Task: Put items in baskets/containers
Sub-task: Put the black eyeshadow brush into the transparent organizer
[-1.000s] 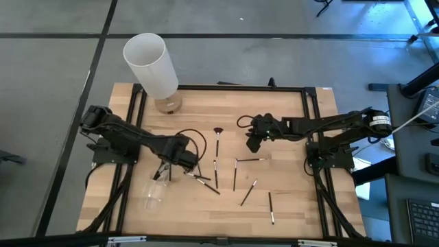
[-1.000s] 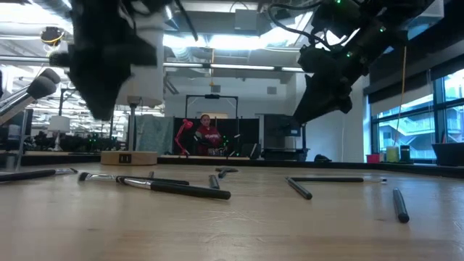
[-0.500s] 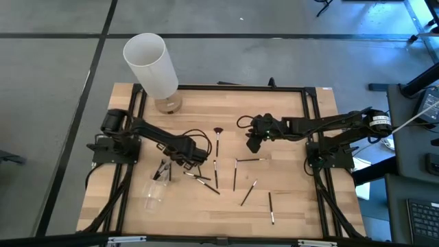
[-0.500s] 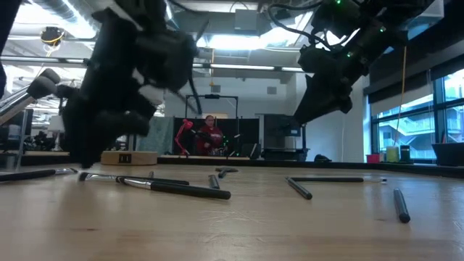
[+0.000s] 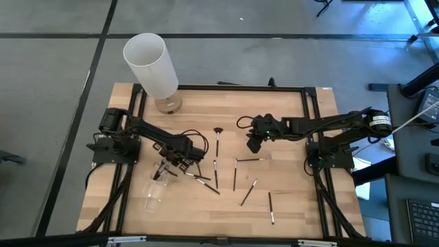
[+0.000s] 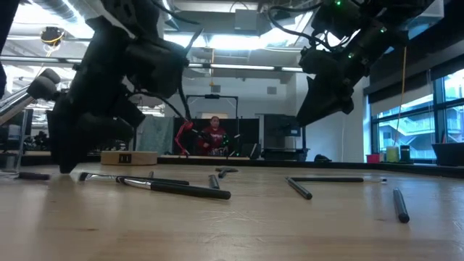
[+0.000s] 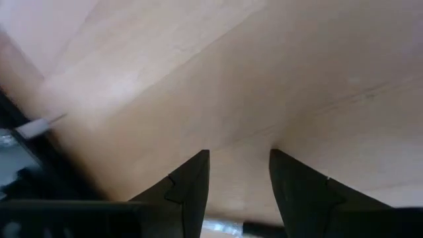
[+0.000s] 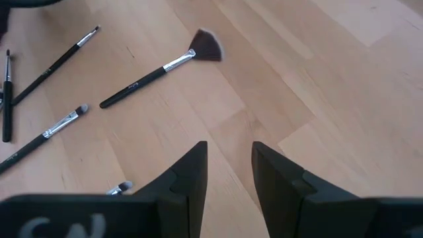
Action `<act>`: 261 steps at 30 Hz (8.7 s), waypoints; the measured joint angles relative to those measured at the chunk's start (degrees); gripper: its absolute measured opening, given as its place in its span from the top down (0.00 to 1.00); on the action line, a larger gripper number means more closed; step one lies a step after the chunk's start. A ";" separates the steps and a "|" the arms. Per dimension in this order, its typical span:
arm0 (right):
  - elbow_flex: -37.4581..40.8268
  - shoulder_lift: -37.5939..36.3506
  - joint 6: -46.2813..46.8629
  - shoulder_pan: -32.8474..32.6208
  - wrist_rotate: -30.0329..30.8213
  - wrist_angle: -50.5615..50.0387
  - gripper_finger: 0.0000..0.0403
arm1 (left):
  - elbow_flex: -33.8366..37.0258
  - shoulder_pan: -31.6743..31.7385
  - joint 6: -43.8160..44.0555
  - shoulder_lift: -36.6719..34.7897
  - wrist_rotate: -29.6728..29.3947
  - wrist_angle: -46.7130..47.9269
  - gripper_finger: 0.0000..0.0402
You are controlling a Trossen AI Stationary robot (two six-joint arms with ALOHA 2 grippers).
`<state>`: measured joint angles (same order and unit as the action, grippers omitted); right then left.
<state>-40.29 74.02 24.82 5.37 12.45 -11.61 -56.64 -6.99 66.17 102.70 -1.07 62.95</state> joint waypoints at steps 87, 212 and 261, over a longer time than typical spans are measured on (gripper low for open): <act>0.02 -13.05 1.55 -2.19 0.02 -16.97 0.71 | -11.93 1.58 -5.09 9.46 2.88 -30.21 0.91; -87.78 76.94 -4.46 -30.91 -4.05 -2.58 0.55 | 0.02 -34.47 1.90 -28.57 -75.22 -5.65 0.68; -92.33 76.72 -6.76 -32.09 1.26 -22.97 0.75 | 0.02 -34.47 0.56 -28.57 -72.79 -5.24 0.68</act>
<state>-132.62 150.74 18.06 -26.72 13.71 -34.58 -56.62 -41.45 66.73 74.13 -73.87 57.71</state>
